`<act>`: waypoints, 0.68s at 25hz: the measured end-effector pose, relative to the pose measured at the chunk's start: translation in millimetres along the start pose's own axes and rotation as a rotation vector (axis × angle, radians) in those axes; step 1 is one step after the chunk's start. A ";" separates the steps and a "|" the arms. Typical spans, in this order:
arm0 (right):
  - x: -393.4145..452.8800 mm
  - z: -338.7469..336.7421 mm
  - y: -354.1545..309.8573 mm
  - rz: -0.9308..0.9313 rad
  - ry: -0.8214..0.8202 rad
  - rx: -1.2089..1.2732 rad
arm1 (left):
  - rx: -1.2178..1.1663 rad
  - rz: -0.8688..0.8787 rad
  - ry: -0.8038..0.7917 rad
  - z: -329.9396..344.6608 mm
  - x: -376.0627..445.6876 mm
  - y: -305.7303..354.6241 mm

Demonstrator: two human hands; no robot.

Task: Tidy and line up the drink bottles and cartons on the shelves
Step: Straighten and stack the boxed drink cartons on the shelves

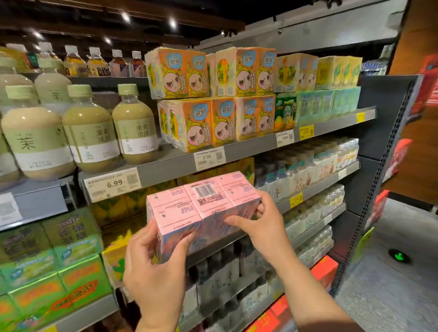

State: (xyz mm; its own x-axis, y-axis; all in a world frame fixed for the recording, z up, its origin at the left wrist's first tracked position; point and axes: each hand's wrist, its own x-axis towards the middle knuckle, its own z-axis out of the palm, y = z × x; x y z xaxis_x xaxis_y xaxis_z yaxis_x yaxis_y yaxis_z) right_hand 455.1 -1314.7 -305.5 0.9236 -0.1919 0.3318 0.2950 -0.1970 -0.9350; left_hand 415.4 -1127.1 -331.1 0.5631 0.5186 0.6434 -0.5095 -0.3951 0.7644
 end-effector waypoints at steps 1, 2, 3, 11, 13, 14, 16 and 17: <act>1.7 -18.6 -0.2 -0.008 0.009 -0.004 | 0.000 0.000 -0.001 13.3 -9.2 8.9; 3.2 -39.7 0.7 -0.015 0.023 -0.014 | -0.011 -0.012 -0.002 28.1 -19.6 18.8; 3.8 -60.3 0.1 -0.026 0.038 -0.022 | -0.029 -0.030 -0.003 42.3 -29.6 29.0; -9.7 -277.6 12.9 -0.050 0.239 -0.051 | -0.174 -0.025 -0.109 190.9 -140.8 133.0; -15.7 -323.9 15.6 -0.053 0.285 -0.074 | -0.233 -0.026 -0.143 223.9 -167.0 153.0; -16.7 -347.4 18.5 -0.051 0.311 -0.076 | -0.247 -0.021 -0.169 241.1 -177.9 164.0; -13.4 -390.1 22.8 -0.052 0.368 -0.081 | -0.246 -0.002 -0.229 276.4 -193.3 184.9; -9.5 -409.1 24.8 -0.060 0.393 -0.086 | -0.244 0.016 -0.256 294.2 -199.0 193.3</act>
State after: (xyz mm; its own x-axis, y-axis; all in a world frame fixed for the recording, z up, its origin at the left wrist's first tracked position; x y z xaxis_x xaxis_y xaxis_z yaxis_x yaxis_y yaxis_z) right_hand 353.5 -1711.1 -280.6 0.7364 -0.5271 0.4242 0.3088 -0.2959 -0.9039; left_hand 396.3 -1529.8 -299.1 0.6830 0.2951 0.6682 -0.6423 -0.1931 0.7418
